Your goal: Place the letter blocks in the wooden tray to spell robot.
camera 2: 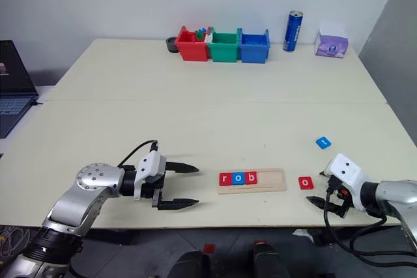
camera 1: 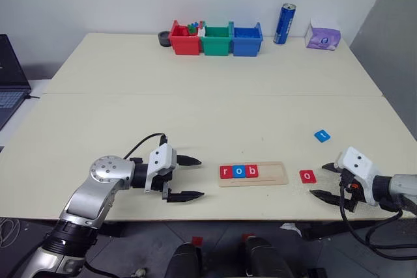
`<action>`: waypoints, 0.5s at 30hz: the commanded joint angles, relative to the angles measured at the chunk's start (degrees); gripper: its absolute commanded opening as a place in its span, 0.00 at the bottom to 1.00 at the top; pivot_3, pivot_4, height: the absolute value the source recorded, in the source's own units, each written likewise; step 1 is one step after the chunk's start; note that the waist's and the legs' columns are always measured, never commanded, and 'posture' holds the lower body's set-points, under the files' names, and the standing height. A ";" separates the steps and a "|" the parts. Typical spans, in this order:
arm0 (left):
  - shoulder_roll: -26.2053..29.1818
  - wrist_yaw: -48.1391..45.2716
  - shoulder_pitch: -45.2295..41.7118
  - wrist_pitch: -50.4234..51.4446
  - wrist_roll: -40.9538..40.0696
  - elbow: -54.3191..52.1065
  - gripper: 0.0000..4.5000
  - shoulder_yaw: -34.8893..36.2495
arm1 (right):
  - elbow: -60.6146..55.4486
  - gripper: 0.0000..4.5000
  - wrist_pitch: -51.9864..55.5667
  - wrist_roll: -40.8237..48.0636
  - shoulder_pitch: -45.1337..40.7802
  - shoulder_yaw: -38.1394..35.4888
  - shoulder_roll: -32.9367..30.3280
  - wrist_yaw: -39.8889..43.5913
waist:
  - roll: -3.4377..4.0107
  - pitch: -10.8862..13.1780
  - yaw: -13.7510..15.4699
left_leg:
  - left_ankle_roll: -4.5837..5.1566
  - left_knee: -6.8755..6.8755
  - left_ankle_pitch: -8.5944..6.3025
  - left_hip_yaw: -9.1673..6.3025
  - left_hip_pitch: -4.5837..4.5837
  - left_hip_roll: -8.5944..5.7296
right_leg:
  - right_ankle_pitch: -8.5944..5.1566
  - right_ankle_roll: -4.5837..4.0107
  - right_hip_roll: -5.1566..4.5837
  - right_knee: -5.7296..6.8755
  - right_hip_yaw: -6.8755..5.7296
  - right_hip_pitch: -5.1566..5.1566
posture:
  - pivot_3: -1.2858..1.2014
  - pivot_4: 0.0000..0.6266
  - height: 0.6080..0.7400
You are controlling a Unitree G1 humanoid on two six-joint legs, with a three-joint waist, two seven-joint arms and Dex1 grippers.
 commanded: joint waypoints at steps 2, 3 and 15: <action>0.22 0.28 -0.51 0.13 -0.24 -2.11 1.00 0.37 | 4.48 0.99 -7.06 -2.54 -4.48 3.77 -1.54 4.29 | -0.01 0.01 0.16 | 0.00 0.00 0.00 -0.01 -0.02 0.01 | 0.00 0.00 0.00 0.00 -0.03 0.00 | 0.52 0.24 1.00; 0.25 0.29 -0.46 0.16 -0.21 -2.15 1.00 0.38 | 5.49 0.99 -8.21 -3.12 -5.53 4.78 -1.71 5.14 | -0.02 0.01 0.21 | 0.00 0.00 0.00 -0.02 -0.03 0.01 | 0.00 0.00 0.00 0.00 -0.03 -0.01 | 0.52 0.24 1.00; 0.36 1.62 -0.22 3.19 -0.76 -5.57 1.00 0.39 | 12.96 0.79 -12.05 -5.99 -13.57 12.29 -1.70 12.53 | -0.02 0.03 0.28 | 0.00 0.02 0.00 -0.06 -0.04 0.03 | 0.02 -0.04 -0.07 0.00 -0.02 -0.01 | 0.52 0.24 1.00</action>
